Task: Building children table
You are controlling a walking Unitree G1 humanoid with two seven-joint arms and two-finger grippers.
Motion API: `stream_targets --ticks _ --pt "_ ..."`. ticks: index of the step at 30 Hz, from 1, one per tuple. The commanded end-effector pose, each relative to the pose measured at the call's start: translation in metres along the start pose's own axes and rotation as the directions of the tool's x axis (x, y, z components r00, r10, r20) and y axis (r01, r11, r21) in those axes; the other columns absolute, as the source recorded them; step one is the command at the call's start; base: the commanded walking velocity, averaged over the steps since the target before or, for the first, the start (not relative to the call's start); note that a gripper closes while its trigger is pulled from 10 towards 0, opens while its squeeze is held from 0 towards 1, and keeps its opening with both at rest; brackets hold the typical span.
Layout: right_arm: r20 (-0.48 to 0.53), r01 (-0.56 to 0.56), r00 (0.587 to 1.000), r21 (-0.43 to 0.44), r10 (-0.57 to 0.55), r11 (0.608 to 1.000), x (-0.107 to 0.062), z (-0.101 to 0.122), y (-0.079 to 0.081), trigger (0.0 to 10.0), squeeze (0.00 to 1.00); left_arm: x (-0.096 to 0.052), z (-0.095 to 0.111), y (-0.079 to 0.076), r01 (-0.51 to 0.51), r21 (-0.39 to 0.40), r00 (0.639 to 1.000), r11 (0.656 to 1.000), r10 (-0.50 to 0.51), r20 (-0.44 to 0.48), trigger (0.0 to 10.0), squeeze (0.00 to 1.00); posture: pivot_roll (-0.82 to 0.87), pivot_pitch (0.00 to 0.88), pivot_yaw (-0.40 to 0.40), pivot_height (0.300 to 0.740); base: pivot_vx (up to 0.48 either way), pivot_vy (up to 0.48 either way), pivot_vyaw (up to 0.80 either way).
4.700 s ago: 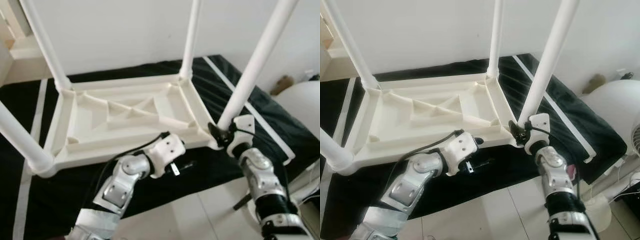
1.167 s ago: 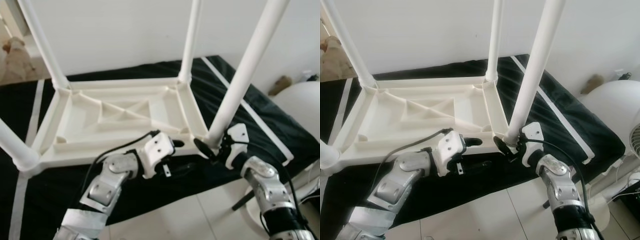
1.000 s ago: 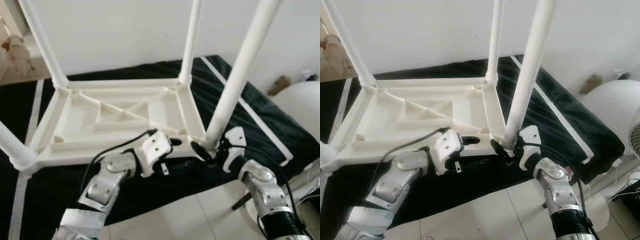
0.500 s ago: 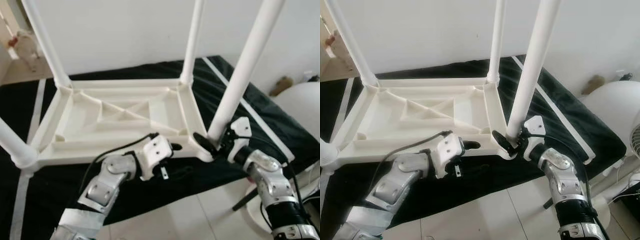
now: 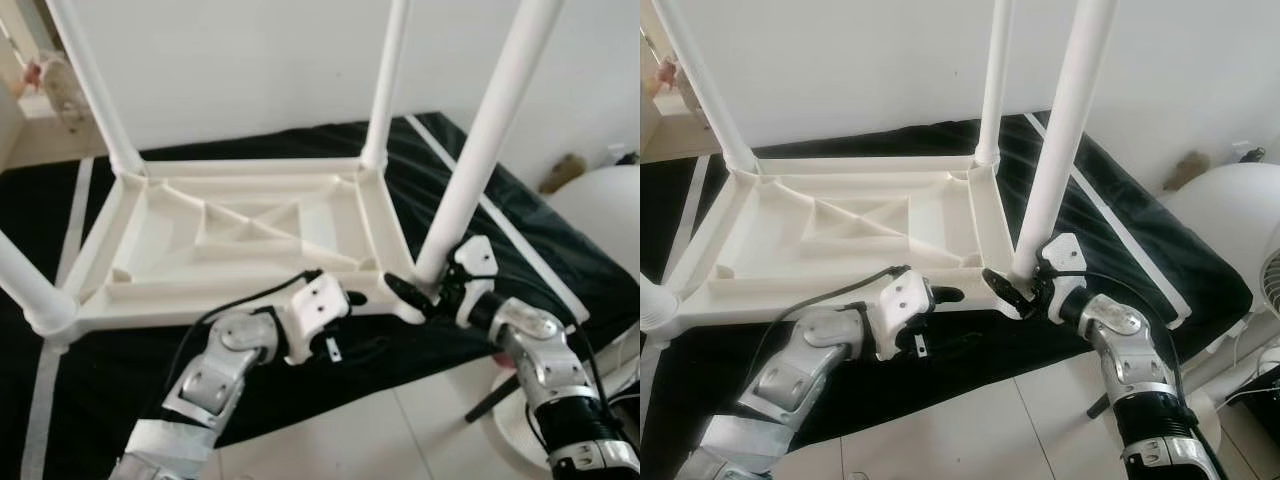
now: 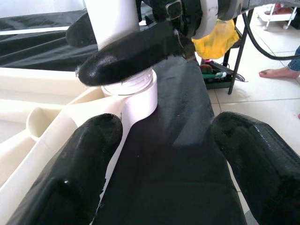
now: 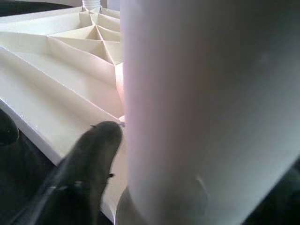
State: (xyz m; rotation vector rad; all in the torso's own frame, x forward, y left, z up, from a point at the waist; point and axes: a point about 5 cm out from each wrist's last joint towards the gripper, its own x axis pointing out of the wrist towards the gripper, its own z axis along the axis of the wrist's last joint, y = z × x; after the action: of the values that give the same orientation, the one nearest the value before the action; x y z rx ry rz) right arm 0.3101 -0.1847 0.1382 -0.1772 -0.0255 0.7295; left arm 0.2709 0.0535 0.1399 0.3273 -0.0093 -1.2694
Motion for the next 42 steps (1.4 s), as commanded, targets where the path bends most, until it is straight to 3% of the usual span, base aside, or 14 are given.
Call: stream_targets --ticks 1,9,10,11,12,16,23,30,34,37,38,42 --pt "-0.006 -0.015 1.0 -0.01 0.014 1.0 -0.001 0.0 -0.001 0.0 0.0 -0.002 -0.005 0.005 -0.131 -0.006 0.991 0.991 0.131 -0.018 10.0 0.0 -0.08 0.024 -0.018 0.74 0.0 0.0 0.0" --pt "-0.02 -0.002 1.0 0.017 0.002 1.0 -0.006 -0.005 0.003 0.0 0.0 -0.001 -0.002 0.009 -0.178 0.009 0.984 0.984 0.178 -0.009 10.0 0.0 -0.08 0.018 -0.022 0.74 0.0 0.0 0.0" --pt "-0.023 0.008 1.0 0.013 -0.007 1.0 -0.007 -0.005 0.003 4.2 0.0 -0.001 -0.002 0.009 -0.181 0.013 0.983 0.983 0.181 -0.007 10.0 0.0 -0.08 0.016 -0.022 0.74 0.0 0.0 0.0" --pt "-0.023 0.008 1.0 0.013 -0.007 1.0 -0.007 -0.005 0.003 4.2 0.0 -0.001 -0.002 0.009 -0.181 0.013 0.983 0.983 0.181 -0.007 10.0 0.0 -0.08 0.016 -0.022 0.74 0.0 0.0 0.0" --pt "-0.025 0.024 0.999 0.026 -0.023 0.999 -0.007 -0.007 0.005 10.0 0.0 -0.001 -0.001 0.009 -0.186 0.015 0.983 0.982 0.186 -0.006 10.0 0.0 -0.08 0.012 -0.023 0.74 0.0 0.0 0.0" --pt "-0.02 0.056 0.998 0.046 -0.055 0.997 -0.007 -0.01 0.011 10.0 0.0 -0.002 0.0 0.01 -0.195 0.013 0.981 0.981 0.195 0.001 10.0 0.0 -0.08 0.012 -0.023 0.74 0.0 0.0 0.0" --pt "-0.022 0.215 0.977 0.075 -0.214 0.974 -0.005 -0.012 0.014 10.0 0.0 0.0 0.002 0.01 -0.208 0.017 0.978 0.978 0.207 0.011 10.0 0.0 -0.09 0.009 -0.018 0.74 0.0 0.0 0.0" --pt "-0.012 0.406 0.913 0.145 -0.408 0.902 0.0 -0.008 0.021 10.0 0.0 0.0 0.001 0.01 -0.213 0.022 0.977 0.977 0.213 0.006 10.0 0.0 -0.09 0.008 -0.01 0.74 0.0 0.0 0.0" --pt "-0.074 0.629 0.773 0.225 -0.631 0.744 0.007 -0.009 0.028 10.0 0.0 0.0 0.001 0.009 -0.201 -0.001 0.98 0.98 0.201 0.007 10.0 0.0 -0.09 0.004 -0.009 0.74 0.0 0.0 0.0" --pt "-0.065 0.687 0.719 0.224 -0.692 0.692 0.011 -0.007 0.032 10.0 0.0 0.0 0.0 0.006 -0.155 -0.041 0.988 0.987 0.156 0.015 10.0 0.0 -0.08 0.001 -0.012 0.74 0.0 0.0 0.0" --pt "-0.085 0.733 0.667 0.252 -0.74 0.631 0.012 -0.009 0.036 10.0 0.0 0.0 0.002 0.003 -0.133 -0.037 0.991 0.99 0.134 0.027 10.0 0.0 -0.08 0.001 -0.012 0.74 0.0 0.0 0.0" --pt "-0.092 0.761 0.631 0.265 -0.771 0.592 0.016 -0.009 0.045 10.0 0.0 -0.001 0.002 0.004 -0.15 -0.016 0.988 0.988 0.151 0.028 10.0 0.0 -0.08 0.0 -0.007 0.74 0.0 0.0 0.0"
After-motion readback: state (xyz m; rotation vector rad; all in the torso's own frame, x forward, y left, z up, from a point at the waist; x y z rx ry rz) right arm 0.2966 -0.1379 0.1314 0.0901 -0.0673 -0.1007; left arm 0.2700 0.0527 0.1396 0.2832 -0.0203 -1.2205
